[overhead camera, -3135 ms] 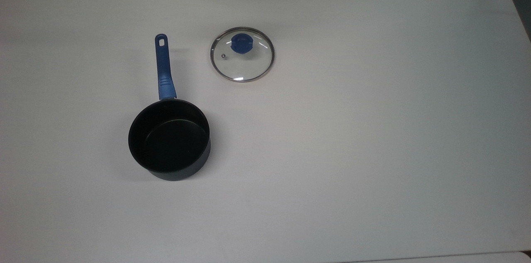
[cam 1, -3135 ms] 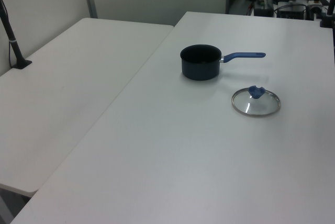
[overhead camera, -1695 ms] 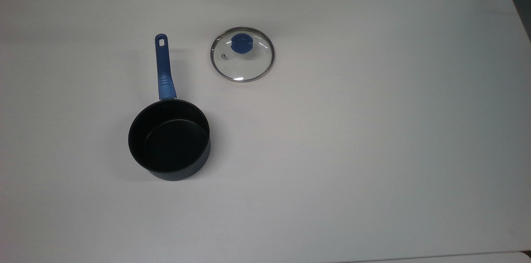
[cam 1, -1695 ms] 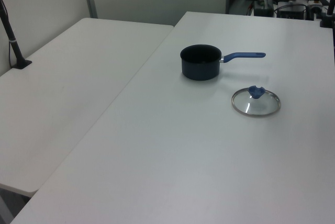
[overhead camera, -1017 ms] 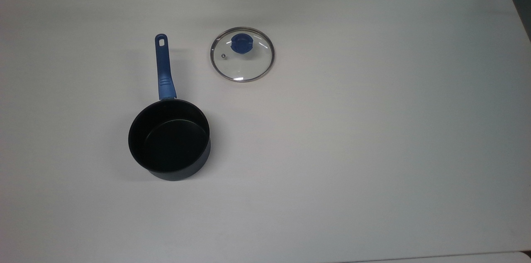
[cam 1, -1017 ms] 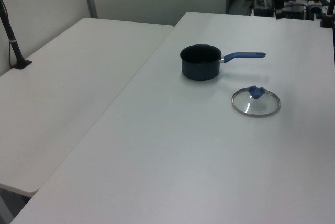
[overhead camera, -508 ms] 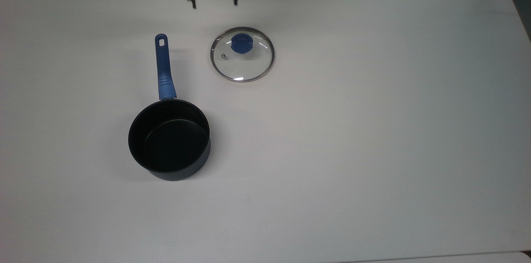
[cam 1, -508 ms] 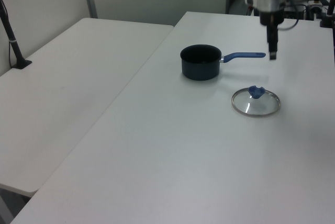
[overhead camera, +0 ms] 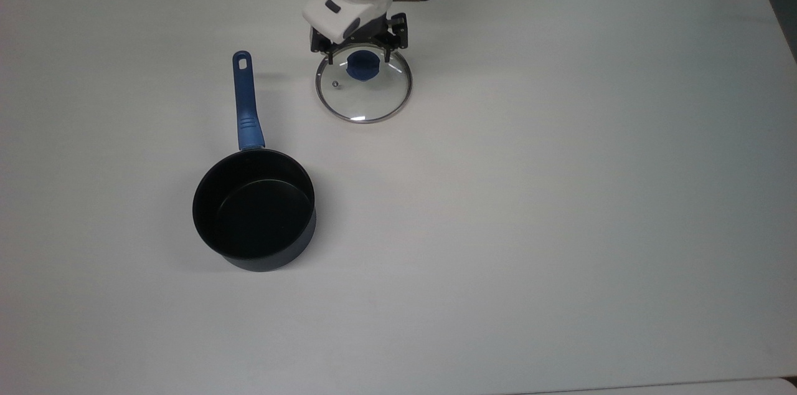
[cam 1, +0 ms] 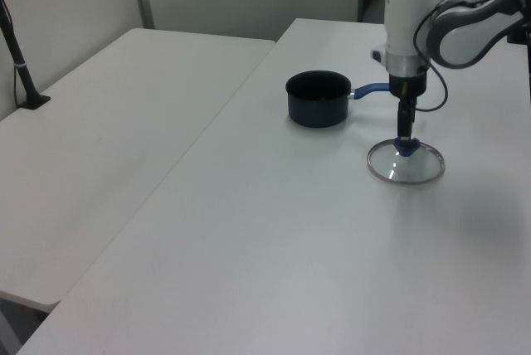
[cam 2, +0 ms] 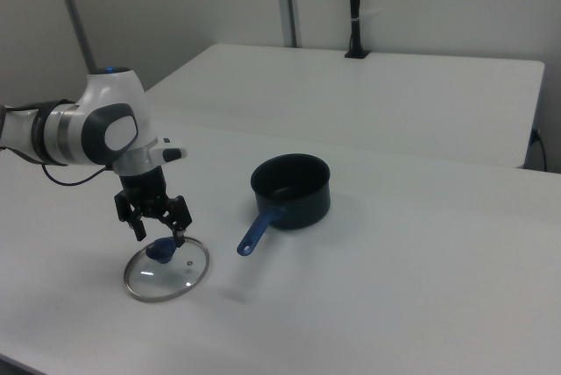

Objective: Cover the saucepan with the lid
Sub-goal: 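Move the gripper over the glass lid and lower toward the blue knob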

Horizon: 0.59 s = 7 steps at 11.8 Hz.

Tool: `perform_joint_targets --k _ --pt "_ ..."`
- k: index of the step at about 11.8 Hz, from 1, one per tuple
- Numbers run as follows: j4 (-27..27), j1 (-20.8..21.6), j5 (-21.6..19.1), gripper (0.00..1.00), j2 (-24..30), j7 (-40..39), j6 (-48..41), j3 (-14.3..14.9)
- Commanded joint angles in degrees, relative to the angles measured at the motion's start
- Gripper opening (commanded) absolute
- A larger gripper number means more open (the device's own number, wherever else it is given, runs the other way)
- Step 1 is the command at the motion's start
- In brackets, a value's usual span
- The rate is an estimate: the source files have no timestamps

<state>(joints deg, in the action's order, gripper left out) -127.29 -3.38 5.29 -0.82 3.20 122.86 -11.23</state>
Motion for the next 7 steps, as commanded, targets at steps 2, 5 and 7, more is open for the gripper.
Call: perform_joint_targets --k 2,5,7 --pt "0.3 0.0 -0.6 1.00 -1.8 3.1 1.9 -2.7" --pt "0.3 -0.3 0.4 0.90 -3.9 3.0 3.7 -2.8" --pt "0.2 -0.8 0.6 0.87 -3.8 3.0 3.4 -2.8"
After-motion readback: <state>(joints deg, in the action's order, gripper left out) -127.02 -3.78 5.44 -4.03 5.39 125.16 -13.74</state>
